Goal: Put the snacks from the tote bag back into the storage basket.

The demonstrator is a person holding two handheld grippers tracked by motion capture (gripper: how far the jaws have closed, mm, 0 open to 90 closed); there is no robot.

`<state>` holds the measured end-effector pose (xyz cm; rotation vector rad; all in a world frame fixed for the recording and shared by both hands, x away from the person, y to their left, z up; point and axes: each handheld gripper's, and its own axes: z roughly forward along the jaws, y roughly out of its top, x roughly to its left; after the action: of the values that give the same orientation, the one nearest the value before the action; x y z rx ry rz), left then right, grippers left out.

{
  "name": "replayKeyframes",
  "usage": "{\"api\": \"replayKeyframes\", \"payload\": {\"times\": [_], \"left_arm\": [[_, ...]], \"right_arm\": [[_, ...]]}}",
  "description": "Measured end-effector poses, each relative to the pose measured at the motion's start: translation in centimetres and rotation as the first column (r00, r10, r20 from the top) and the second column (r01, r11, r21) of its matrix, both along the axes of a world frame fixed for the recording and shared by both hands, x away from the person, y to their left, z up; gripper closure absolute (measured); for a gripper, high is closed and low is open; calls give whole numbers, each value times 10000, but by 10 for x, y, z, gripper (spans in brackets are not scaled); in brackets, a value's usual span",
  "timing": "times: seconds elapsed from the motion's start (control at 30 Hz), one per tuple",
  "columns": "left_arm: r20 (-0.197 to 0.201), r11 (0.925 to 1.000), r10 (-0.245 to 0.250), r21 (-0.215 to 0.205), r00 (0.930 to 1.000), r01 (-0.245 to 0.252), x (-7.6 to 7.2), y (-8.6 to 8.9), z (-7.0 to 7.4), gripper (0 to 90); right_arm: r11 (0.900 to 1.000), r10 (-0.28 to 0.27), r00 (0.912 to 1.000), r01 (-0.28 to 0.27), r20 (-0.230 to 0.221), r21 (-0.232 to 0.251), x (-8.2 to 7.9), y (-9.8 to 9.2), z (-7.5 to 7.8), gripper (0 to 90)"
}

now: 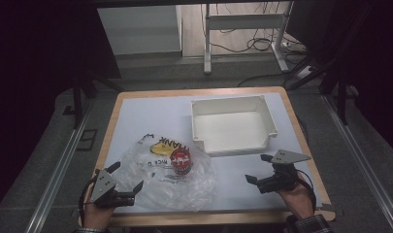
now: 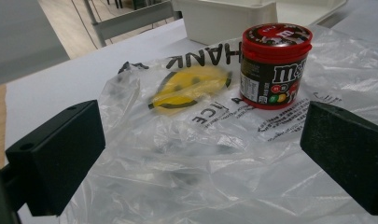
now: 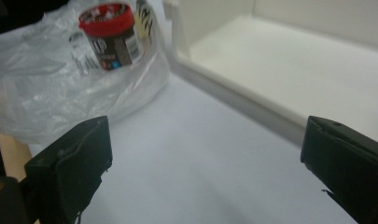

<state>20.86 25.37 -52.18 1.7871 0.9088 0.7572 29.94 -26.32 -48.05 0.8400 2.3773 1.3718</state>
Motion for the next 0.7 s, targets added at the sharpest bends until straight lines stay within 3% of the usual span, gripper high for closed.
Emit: {"api": "replayKeyframes", "payload": {"times": [0.07, 0.17, 0.27, 0.43, 0.7], "left_arm": [[-25, 10000, 25, -63, 10000, -25, 0, 1, 0, 0], [-103, 10000, 92, -18, 9999, -93, 1, 2, -1, 0], [-112, 10000, 67, -38, 9999, -68, 2, 2, -2, 0], [-139, 10000, 28, 17, 9999, -28, 3, 2, -2, 0], [-56, 9999, 11, -120, 10000, -11, 3, 4, -1, 0]], "right_arm": [[9998, 46, 9995, -51, 325, 168, 0, -4, 3, 21], [9996, 87, 9998, -92, 201, 271, 2, -6, 1, 13], [9996, 86, 9999, -83, 112, -276, 4, -4, -5, 0], [9987, 215, 9996, -206, 201, -462, 3, -2, -5, 0], [9983, 131, 9999, -132, -23, -575, 4, -1, -7, 0]]}}
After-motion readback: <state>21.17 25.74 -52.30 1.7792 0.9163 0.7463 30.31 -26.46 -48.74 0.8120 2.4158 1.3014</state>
